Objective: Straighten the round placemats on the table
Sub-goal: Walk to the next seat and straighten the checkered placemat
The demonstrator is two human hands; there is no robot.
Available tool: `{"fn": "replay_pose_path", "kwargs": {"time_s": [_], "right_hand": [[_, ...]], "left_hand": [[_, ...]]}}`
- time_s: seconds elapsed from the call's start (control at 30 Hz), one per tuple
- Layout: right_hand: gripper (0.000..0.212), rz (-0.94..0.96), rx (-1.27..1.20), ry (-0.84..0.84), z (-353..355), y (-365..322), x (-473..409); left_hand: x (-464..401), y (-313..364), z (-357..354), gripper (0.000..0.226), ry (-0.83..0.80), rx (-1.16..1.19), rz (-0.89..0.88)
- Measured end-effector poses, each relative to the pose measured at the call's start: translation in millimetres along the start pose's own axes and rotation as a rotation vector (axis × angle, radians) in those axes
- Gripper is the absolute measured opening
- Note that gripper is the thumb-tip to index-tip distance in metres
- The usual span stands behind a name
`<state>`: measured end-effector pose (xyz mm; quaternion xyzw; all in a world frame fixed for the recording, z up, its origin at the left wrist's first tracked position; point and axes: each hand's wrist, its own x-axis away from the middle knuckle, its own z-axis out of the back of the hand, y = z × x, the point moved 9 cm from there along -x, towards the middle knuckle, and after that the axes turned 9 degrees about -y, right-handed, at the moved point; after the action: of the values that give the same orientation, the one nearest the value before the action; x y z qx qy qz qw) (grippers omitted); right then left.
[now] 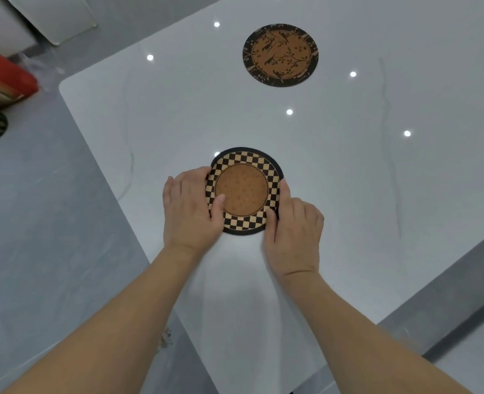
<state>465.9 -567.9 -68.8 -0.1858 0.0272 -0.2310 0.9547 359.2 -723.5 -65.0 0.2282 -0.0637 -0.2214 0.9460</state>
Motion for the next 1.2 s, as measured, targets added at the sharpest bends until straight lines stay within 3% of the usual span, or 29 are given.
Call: {"fn": "replay_pose_path", "kwargs": {"time_s": [0.1, 0.3, 0.53, 0.7, 0.77, 0.9, 1.2], "right_hand": [[0.05, 0.026, 0.027, -0.002, 1, -2, 1], [0.046, -0.04, -0.142, -0.054, 7, 17, 1], [0.049, -0.45, -0.207, 0.344, 103, 158, 20], [0.041, -0.867, -0.275, 0.49, 117, 236, 46], [0.041, -0.976, -0.279, 0.446, 100, 245, 53], [0.043, -1.008, -0.184, 0.403, 84, 245, 46], [0.045, -1.122, -0.156, 0.458, 90, 246, 52]], "left_hand": [[2, 5, 0, 0.047, 0.019, -0.044, -0.043], [-1, 33, -4, 0.02, 0.055, -0.042, -0.149], [-33, 199, -57, 0.021, -0.099, 0.083, -0.451], [-57, 308, -120, 0.027, -0.329, -0.161, -0.763], [-65, 311, -139, 0.028, -0.333, -0.283, -0.832], [-73, 288, -142, 0.027, -0.177, -0.115, -0.763], [-79, 284, -147, 0.038, -0.248, -0.087, -0.743]]}}
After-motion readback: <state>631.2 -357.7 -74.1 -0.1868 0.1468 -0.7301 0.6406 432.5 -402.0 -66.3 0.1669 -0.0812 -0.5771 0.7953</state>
